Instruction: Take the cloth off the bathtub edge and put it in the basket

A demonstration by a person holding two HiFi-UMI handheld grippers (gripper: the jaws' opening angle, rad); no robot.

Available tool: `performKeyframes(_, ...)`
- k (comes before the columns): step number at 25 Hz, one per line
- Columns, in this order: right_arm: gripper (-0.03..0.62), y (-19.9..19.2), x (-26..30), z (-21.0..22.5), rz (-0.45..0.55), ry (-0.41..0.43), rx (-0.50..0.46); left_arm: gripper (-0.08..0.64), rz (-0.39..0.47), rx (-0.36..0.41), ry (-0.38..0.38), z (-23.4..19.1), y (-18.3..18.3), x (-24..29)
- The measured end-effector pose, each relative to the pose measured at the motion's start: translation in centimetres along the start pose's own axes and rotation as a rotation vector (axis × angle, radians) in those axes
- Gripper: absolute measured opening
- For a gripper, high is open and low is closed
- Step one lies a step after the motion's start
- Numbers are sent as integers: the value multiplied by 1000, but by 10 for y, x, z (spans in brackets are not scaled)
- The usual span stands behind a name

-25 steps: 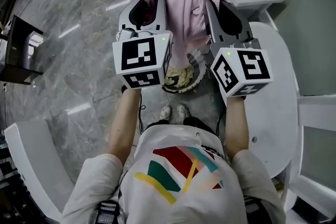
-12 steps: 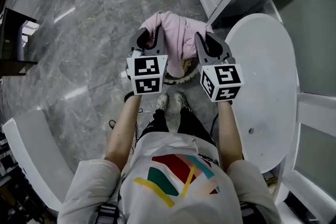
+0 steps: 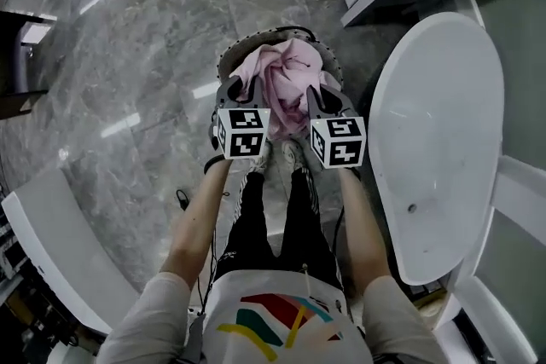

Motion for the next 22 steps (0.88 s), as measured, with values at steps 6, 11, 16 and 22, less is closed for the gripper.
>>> performKeyframes(6,41,-77,74,10,-198,-34,36,77,-204,-21,-15,-2,-86,69)
performKeyframes(11,43,-106,93,1,-251,-9,72,77,-253,-82,-48,10,-128,82)
performKeyframes(16,163,-118,97,-12,-267,-17,139,85,-282,-169,-54,16,-141,79)
performKeyframes(22,218,-119,93,-22,-300,17,104,193,-285,-312,-43,21,-149,68)
Point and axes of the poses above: the fingertips, and each gripper's own axes: x forward along the fingers, z to its right, y out of its top, the point moved 7 cm from there along -x, backward along the fingers, and after that the axes turned 8 degrees about -y, right-handed, at the moved point
